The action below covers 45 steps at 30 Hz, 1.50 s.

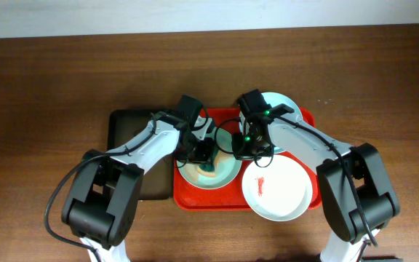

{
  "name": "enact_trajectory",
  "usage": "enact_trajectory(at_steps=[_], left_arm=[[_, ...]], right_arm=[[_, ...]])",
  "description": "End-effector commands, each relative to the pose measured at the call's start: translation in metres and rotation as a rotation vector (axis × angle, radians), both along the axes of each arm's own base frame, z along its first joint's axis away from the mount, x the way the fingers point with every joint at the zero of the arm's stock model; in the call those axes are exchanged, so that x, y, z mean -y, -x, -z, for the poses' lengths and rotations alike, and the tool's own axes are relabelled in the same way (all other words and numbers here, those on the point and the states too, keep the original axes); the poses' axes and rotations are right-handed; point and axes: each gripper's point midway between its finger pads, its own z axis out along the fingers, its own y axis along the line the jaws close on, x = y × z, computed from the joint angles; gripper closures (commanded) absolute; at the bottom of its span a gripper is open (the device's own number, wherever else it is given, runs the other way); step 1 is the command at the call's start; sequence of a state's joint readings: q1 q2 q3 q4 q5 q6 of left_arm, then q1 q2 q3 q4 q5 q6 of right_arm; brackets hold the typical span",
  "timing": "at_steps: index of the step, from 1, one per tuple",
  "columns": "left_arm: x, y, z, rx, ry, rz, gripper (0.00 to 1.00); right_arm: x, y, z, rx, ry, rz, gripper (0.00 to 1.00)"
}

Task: Clean dirty plates on tray and stack at the side
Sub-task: 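Scrub the upper-left plate with the sponge held in the left gripper, then return the sponge to the black tray and release it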

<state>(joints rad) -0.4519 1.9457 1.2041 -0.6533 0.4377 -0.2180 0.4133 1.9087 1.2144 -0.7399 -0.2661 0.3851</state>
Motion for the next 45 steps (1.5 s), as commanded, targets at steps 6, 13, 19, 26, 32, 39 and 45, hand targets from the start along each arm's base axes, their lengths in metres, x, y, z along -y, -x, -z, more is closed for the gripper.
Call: enact_trajectory(at_steps=[6, 13, 19, 26, 32, 39, 45], left_arm=[[-0.043, -0.038, -0.033, 0.219, -0.219, -0.149, 1.0], [-0.045, -0.017, 0.03, 0.09, -0.295, -0.186, 1.0], [0.026, 0.024, 0.017, -0.149, 0.138, -0.023, 1.0], [0.035, 0.013, -0.008, -0.092, 0.217, -0.013, 1.0], [-0.048, -0.023, -0.086, 0.228, -0.046, -0.192, 1.0], [-0.149, -0.009, -0.095, 0.255, -0.427, -0.346, 1.0], [-0.166, 0.001, -0.067, 0.229, -0.529, -0.344, 1.0]], right_arm=[[-0.004, 0.002, 0.0, -0.002, -0.011, -0.01, 0.87], [-0.004, 0.002, 0.0, -0.002, -0.011, -0.01, 0.87], [-0.004, 0.001, 0.0, 0.0, -0.011, -0.01, 0.87], [-0.005, -0.001, -0.001, 0.008, -0.015, -0.01, 0.82], [-0.005, 0.0, -0.001, 0.007, -0.014, -0.01, 0.79], [-0.004, 0.0, -0.001, 0.006, -0.014, -0.01, 0.71], [-0.004, 0.001, 0.0, 0.003, -0.013, -0.01, 0.67]])
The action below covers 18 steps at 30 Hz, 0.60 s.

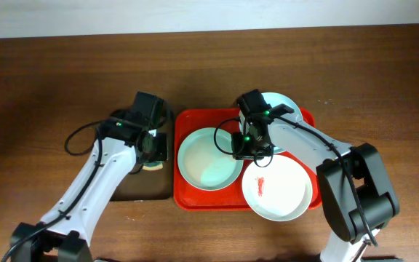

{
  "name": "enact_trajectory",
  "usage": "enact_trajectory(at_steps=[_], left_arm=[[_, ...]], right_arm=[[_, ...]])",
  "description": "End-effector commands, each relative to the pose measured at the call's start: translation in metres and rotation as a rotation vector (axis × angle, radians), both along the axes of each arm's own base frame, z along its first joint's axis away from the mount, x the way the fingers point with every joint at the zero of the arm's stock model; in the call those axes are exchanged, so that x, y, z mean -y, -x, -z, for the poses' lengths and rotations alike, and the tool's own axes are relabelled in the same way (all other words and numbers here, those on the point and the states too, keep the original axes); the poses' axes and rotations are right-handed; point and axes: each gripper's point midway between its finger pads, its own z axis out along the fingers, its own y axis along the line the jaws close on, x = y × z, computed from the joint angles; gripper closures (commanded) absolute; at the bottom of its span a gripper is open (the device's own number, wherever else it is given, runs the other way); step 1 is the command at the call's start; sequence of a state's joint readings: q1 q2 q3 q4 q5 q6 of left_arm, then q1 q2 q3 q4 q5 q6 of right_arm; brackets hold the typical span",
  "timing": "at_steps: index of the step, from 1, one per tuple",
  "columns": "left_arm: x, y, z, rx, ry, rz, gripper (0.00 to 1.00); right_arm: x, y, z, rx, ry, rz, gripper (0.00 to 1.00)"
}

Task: Clean dirty plates on tray and stack at the side
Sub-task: 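Return the sponge to the black tray and release it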

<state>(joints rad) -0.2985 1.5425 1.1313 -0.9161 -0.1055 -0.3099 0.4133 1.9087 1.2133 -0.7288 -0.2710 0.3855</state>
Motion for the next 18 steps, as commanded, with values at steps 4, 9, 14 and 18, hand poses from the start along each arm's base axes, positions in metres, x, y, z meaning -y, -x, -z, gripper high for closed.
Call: enact_trajectory(at_steps=[4, 9, 14, 18], left_arm=[[-0.016, 0.016, 0.066, -0.095, -0.093, -0.001, 1.0], [-0.017, 0.02, 0.085, -0.141, -0.103, 0.001, 0.99], [-0.016, 0.014, 0.071, -0.139, -0.103, -0.003, 0.87], [-0.028, 0.002, 0.034, -0.114, -0.088, -0.053, 0.59]], right_arm=[[-0.002, 0.004, 0.003, -0.006, -0.003, -0.009, 0.67], [-0.002, 0.003, 0.003, -0.003, -0.004, -0.009, 0.67], [-0.002, 0.003, 0.003, -0.003, -0.004, -0.01, 0.66], [-0.002, 0.003, 0.003, -0.003, -0.004, -0.01, 0.64]])
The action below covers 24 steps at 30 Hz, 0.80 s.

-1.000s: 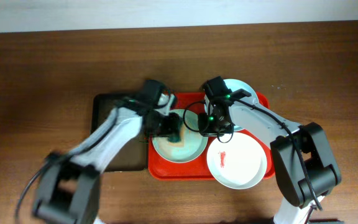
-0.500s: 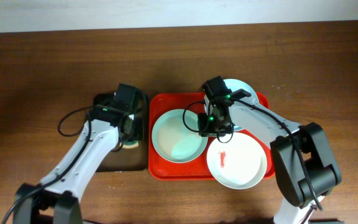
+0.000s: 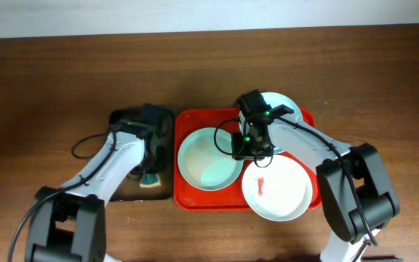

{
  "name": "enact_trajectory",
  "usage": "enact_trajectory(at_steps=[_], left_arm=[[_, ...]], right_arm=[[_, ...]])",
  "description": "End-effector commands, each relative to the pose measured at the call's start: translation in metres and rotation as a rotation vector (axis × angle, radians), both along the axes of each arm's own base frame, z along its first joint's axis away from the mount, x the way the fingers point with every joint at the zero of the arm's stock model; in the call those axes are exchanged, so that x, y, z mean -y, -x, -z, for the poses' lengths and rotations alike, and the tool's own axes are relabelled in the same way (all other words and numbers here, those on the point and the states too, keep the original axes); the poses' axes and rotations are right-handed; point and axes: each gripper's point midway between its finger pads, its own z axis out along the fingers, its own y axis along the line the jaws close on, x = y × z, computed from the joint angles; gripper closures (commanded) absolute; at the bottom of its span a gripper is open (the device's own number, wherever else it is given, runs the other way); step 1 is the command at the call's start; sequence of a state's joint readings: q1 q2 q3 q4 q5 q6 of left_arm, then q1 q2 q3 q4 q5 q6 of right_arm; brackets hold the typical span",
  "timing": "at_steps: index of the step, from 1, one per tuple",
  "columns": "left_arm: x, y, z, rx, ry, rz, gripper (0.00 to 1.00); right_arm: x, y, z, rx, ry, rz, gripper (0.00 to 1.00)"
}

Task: Clean dirty plates on tray and stack at the side
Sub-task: 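Return the sponge to the black tray and release it, then lift the cleaned plate with the right gripper and place it right of the red tray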

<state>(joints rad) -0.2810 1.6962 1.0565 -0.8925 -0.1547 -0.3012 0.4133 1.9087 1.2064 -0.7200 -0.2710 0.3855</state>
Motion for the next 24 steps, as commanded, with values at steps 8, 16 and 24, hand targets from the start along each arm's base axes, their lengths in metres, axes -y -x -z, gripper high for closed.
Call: enact_trajectory(at_steps=[8, 16, 24], left_arm=[[-0.017, -0.012, -0.126, 0.307, 0.268, -0.102, 0.33], [-0.023, -0.01, -0.142, 0.366, 0.27, -0.111, 0.01], [-0.023, -0.009, -0.142, 0.366, 0.27, -0.111, 0.01]], right_arm=[[-0.001, 0.005, 0.006, -0.004, -0.003, -0.009, 0.64], [-0.002, 0.006, 0.003, -0.016, -0.014, -0.01, 0.96], [-0.013, -0.011, -0.078, 0.066, -0.069, -0.021, 0.96]])
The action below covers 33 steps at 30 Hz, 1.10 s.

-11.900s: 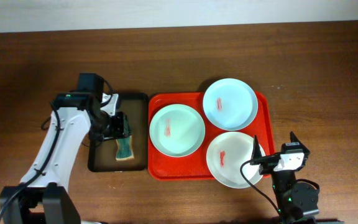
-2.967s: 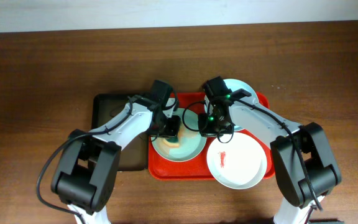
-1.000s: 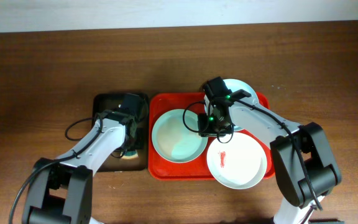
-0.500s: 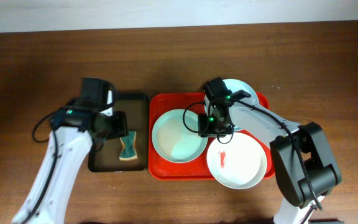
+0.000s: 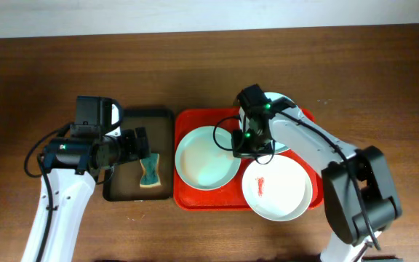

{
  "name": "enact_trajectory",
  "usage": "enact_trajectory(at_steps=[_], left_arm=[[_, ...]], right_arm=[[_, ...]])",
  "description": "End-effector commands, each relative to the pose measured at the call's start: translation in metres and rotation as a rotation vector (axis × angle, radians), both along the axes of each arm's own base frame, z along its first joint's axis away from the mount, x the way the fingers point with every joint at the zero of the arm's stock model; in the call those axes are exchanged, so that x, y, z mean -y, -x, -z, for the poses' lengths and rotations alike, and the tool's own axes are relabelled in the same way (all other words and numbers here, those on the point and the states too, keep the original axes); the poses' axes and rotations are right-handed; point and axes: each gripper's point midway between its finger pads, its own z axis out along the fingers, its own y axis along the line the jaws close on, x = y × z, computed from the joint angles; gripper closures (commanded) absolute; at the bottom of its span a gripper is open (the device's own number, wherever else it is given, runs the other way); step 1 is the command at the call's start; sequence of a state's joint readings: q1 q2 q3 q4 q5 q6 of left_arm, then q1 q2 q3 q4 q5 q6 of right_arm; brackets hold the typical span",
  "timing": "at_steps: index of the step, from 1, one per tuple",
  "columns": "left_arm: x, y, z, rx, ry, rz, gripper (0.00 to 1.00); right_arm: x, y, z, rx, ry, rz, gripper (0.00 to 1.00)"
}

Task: Clean dirty plates on tray and stack at the side
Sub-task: 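Lift the cleaned plate with the right gripper and place it right of the red tray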

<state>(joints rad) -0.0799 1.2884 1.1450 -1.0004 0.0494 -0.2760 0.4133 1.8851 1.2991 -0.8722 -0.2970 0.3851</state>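
Observation:
A pale green plate [image 5: 206, 159] lies on the left half of the red tray [image 5: 184, 200], and its face looks clean. My right gripper [image 5: 240, 143] is shut on the plate's right rim. A white plate [image 5: 278, 191] with a red smear sits at the tray's front right. A third plate [image 5: 286, 104] shows at the back right, partly under the right arm. A teal and tan sponge [image 5: 150, 172] lies on the dark tray [image 5: 158, 120]. My left gripper [image 5: 134, 140] hangs open just left of the sponge, with nothing in it.
The dark tray sits directly against the red tray's left side. Brown tabletop [image 5: 384, 87] stretches out on both sides of the trays. The left arm's cable [image 5: 33, 156] loops out to the far left.
My left gripper was low over the dark tray with the sponge at its tip. It now stands open further left, and the sponge lies loose on that tray. The right gripper has stayed at the plate rim.
At first my left gripper pressed the sponge on the pale green plate while the right one held its rim. Then the left gripper was over the dark tray's edge with the sponge, then lower over that tray. Now the sponge rests there, let go.

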Motion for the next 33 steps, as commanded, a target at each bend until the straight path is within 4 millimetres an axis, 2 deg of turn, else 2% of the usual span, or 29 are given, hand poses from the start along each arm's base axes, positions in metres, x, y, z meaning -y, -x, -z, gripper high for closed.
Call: enact_trajectory(at_steps=[1, 5, 9, 10, 12, 18, 22, 25, 27, 31, 33], left_arm=[[0.001, -0.002, -0.008, 0.023, 0.006, 0.013, 0.01], [0.001, -0.002, -0.007, 0.019, 0.006, 0.012, 0.01], [0.001, -0.002, -0.007, 0.019, 0.006, 0.012, 0.01], [0.001, -0.002, -0.007, 0.019, 0.006, 0.011, 0.01], [0.001, -0.002, -0.007, 0.019, 0.006, 0.011, 0.01], [0.001, -0.002, -0.007, 0.019, 0.006, 0.011, 0.01], [0.001, -0.002, -0.007, 0.018, 0.006, 0.011, 0.01], [0.001, -0.002, -0.007, 0.019, 0.006, 0.011, 0.01], [0.001, -0.002, -0.007, 0.018, 0.006, 0.011, 0.01], [0.001, -0.002, -0.007, 0.019, 0.006, 0.011, 0.01], [0.001, -0.002, -0.007, 0.019, 0.006, 0.011, 0.01]], right_arm=[[-0.011, -0.017, -0.058, 0.12, -0.065, -0.016, 0.96], [-0.017, -0.029, -0.09, 0.138, -0.09, 0.063, 0.96], [-0.036, -0.054, -0.1, 0.219, -0.15, 0.158, 0.96], [-0.046, -0.066, -0.102, 0.295, -0.127, 0.187, 0.96], [-0.058, -0.074, -0.099, 0.364, -0.095, 0.186, 0.96], [-0.122, -0.078, -0.099, 0.629, 0.002, 0.115, 0.96], [-0.138, -0.076, -0.107, 0.789, 0.099, 0.129, 0.96], [-0.147, -0.082, -0.133, 0.98, 0.188, 0.074, 0.96], [-0.16, -0.088, -0.154, 1.108, 0.229, -0.052, 0.96], [-0.176, -0.1, -0.186, 1.274, 0.266, -0.202, 0.96], [-0.182, -0.103, -0.208, 1.365, 0.276, -0.247, 0.96]])
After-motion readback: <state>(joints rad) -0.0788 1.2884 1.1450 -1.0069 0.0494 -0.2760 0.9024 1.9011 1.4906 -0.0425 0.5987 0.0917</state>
